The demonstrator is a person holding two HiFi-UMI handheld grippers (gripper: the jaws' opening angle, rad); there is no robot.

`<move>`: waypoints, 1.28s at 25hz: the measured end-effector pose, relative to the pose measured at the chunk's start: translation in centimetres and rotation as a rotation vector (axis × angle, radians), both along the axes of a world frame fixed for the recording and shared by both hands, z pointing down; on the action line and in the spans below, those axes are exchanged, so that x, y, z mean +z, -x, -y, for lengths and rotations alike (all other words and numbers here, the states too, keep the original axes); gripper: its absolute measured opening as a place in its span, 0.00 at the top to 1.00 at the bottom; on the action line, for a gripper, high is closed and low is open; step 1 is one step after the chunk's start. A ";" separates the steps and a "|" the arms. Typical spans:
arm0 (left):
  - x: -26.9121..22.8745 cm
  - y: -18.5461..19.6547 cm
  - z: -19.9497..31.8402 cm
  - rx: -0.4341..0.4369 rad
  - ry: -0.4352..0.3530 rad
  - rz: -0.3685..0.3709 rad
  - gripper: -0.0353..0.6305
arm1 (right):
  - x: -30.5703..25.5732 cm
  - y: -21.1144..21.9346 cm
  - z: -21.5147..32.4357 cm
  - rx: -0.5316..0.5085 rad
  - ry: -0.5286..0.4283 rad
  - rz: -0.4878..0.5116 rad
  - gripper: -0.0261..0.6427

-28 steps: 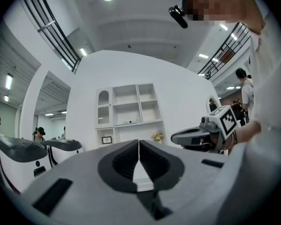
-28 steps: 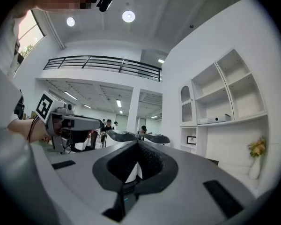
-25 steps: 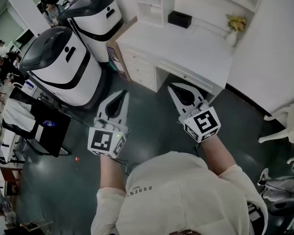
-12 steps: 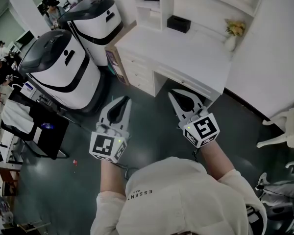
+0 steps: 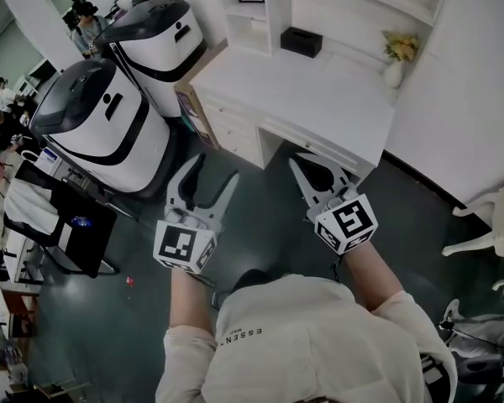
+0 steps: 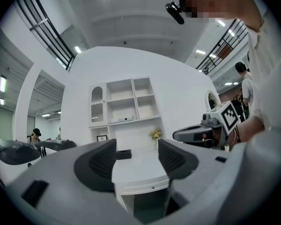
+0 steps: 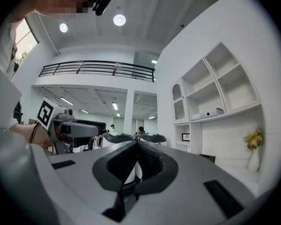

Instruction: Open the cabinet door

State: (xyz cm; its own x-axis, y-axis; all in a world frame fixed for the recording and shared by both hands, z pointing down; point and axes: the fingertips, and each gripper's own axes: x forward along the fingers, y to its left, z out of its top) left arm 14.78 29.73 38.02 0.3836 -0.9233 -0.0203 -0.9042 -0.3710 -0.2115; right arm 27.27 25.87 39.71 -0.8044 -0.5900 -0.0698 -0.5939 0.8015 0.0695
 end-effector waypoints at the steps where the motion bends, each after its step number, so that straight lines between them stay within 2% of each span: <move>1: 0.2 0.1 0.5 -0.001 0.007 -0.008 0.55 | 0.2 0.0 0.5 0.003 0.007 -0.002 0.94; 9: 1.2 3.5 6.7 0.008 0.001 -0.066 0.56 | 2.0 2.6 6.8 0.044 0.031 -0.038 0.94; 18: 0.0 12.7 19.1 0.083 -0.016 -0.095 0.56 | 0.7 11.6 17.8 0.121 0.000 -0.071 0.94; 25: -1.0 19.9 29.4 0.175 -0.015 -0.053 0.56 | -0.7 18.6 27.3 0.205 -0.016 -0.070 0.94; 32: -1.4 23.0 36.8 0.260 -0.004 -0.041 0.56 | -0.8 22.2 34.7 0.275 -0.008 -0.085 0.94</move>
